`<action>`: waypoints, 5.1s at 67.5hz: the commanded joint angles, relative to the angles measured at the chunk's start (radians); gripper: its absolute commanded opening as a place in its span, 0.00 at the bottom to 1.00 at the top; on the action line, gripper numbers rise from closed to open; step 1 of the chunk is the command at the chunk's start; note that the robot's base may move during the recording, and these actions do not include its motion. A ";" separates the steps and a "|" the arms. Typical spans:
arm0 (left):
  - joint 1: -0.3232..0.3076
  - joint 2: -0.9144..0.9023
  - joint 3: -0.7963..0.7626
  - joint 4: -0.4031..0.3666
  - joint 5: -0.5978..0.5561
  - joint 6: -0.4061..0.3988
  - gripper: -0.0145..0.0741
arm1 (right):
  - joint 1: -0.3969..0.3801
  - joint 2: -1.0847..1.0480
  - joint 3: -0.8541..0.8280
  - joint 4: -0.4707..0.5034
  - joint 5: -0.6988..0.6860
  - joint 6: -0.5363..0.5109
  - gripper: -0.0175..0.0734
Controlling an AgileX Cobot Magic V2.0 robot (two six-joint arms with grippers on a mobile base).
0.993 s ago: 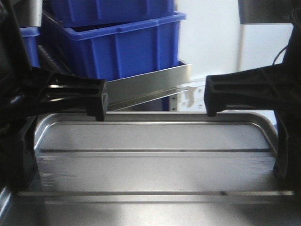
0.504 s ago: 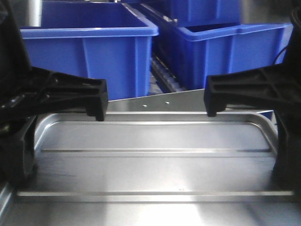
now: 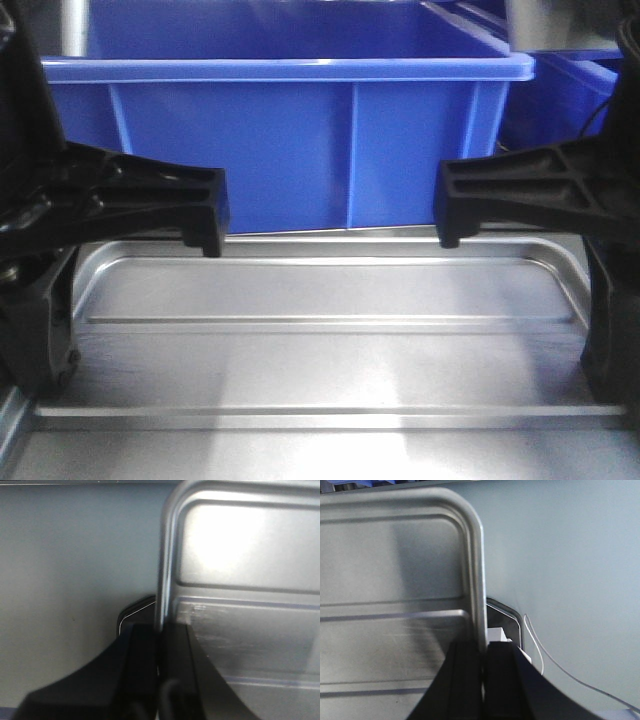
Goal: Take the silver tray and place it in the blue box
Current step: 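Carry the tray with both grippers up to the blue bin, then raise the held tray with both grippers over the blue bin, then lower the silver tray with both grippers down into the blue bin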
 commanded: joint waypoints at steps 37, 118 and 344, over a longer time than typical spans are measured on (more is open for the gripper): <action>-0.014 -0.031 -0.032 -0.004 -0.053 -0.010 0.05 | 0.002 -0.032 -0.032 -0.011 -0.071 0.004 0.25; -0.014 -0.031 -0.032 -0.004 -0.053 -0.010 0.05 | 0.002 -0.032 -0.032 -0.011 -0.071 0.004 0.25; 0.343 -0.077 -0.460 -0.037 -0.227 0.439 0.05 | -0.209 0.097 -0.669 -0.106 -0.084 -0.388 0.25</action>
